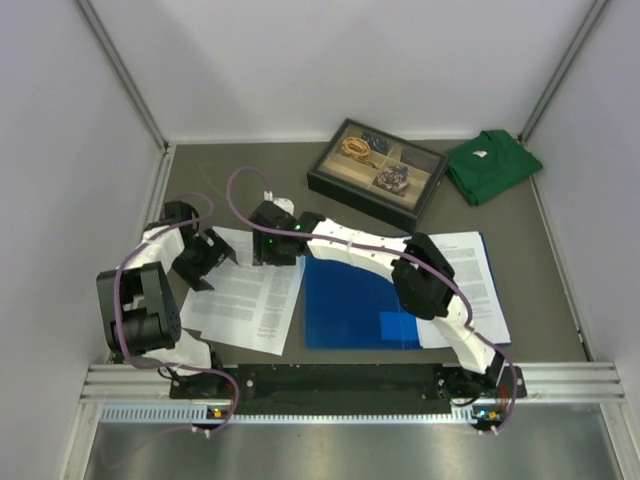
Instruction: Put the files into the folder
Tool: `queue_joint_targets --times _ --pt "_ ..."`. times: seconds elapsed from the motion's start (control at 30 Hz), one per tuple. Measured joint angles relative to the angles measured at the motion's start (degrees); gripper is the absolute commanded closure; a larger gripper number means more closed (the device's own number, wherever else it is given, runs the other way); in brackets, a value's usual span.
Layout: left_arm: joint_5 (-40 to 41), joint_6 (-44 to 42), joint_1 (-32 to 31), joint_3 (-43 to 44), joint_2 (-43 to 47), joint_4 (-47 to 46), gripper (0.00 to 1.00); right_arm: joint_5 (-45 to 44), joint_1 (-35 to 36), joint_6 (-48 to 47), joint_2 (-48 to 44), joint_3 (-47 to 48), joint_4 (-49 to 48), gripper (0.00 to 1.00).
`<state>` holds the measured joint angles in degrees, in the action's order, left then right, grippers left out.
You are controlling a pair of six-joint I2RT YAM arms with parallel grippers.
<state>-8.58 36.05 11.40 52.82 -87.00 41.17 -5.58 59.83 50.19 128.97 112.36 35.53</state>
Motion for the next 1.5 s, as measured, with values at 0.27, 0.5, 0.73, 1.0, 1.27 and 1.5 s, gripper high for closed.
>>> queue_joint_targets --times 0.27,0.5,0.73,1.0,1.27,1.5 --pt "-1.68 1.73 1.36 -0.02 -4.00 0.20 0.08 -4.33 2.82 6.95 1.70 1.33 0.96 0.46" --pt "-2.80 4.68 1.57 -0.87 -4.66 -0.59 0.10 -6.49 3.06 10.19 4.98 1.31 2.27 0.46" --pt "-3.41 6.01 2.16 -1.40 -4.59 -1.16 0.11 -6.12 3.06 12.50 6.49 0.98 1.14 0.41" --pt "-4.04 5.92 2.64 -1.44 -4.85 -1.16 0.12 -3.72 3.13 15.50 5.55 -3.63 -9.03 0.34" --pt "-5.55 5.77 3.80 -1.42 -5.29 -1.09 0.13 -0.39 3.13 14.53 3.93 -10.62 -23.65 0.23" --pt "-5.75 4.90 3.98 -1.27 -5.25 -0.74 0.16 -6.58 3.41 8.76 2.78 -8.92 -15.85 0.19"
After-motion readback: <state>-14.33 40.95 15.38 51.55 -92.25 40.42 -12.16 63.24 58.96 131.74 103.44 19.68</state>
